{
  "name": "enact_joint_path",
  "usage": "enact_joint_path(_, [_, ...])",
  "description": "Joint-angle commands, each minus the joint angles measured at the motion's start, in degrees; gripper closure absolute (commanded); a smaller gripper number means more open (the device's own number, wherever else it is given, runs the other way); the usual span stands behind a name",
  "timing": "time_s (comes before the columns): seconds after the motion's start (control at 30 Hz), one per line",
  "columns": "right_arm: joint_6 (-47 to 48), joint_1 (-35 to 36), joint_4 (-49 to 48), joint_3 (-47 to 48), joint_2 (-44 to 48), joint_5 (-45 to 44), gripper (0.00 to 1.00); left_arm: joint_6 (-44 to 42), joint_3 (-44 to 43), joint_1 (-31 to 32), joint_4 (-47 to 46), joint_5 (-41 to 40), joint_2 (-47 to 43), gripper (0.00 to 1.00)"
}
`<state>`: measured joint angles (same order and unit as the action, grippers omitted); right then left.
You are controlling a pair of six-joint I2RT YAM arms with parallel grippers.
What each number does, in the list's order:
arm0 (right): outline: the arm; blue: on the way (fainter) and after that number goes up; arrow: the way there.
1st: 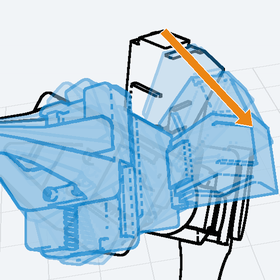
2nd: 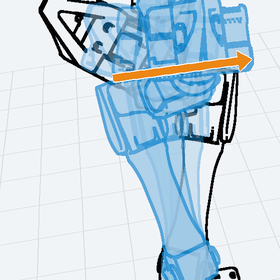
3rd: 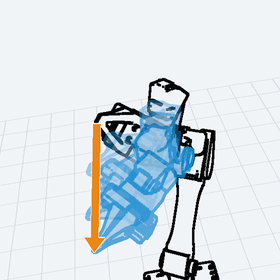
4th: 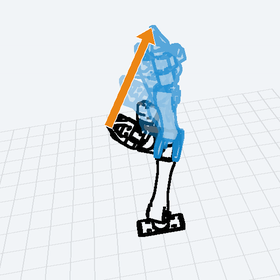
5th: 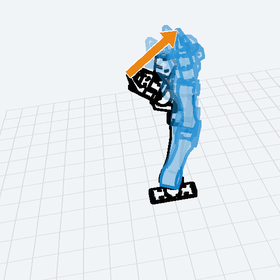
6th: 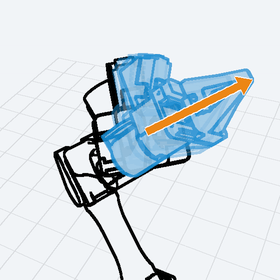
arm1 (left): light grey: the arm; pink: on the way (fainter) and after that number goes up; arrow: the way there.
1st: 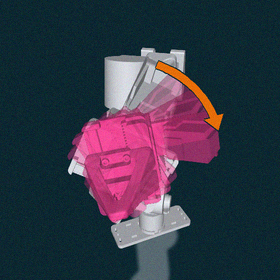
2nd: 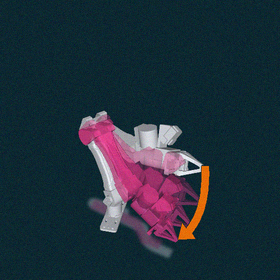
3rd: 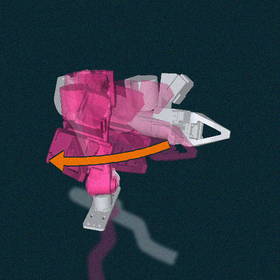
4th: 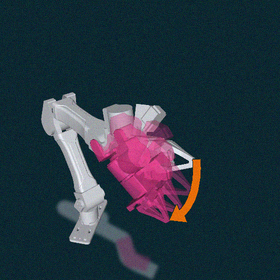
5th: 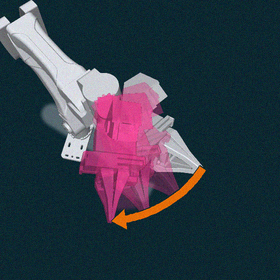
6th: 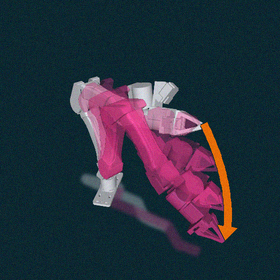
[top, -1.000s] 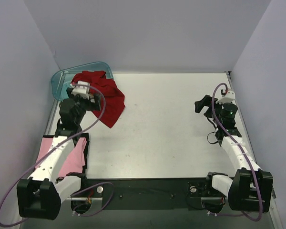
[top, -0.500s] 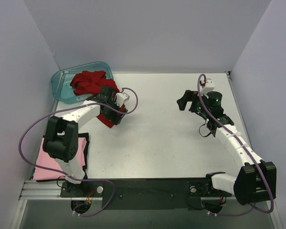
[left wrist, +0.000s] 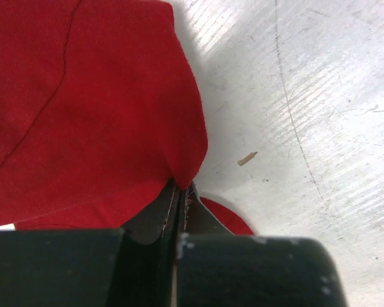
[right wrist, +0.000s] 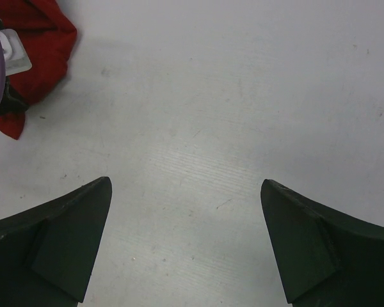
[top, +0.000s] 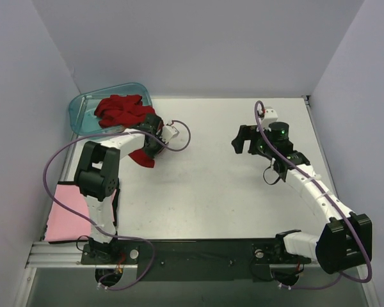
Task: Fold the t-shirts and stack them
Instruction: Grab crumpled tshirt from bin with the left arm, then move the tshirt to the center of the board
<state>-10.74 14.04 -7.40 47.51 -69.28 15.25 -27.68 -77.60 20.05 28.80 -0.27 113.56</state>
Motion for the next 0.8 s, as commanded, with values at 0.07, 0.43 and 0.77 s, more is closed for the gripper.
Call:
enact_joint_path(0.07, [2.8,3.5,1.7,5.6,-0.3,-0.8,0.05,-1.5,-3.8,-0.7,2.7,1.7,-4.8,1.00])
enact_joint_path(0.43, [20.3,18.2,-2.8,23.1,-1.6,11.2,0.04,-8.3,-43.4,-0.3,11.8,16.4,-22.3,1.00])
enact_joint_path(0.77, [13.4,17.9,-5.4,33.1,-0.3,14.4,0.02,-9.6,-88.5,11.6,8.8,11.9,-12.2,1.00])
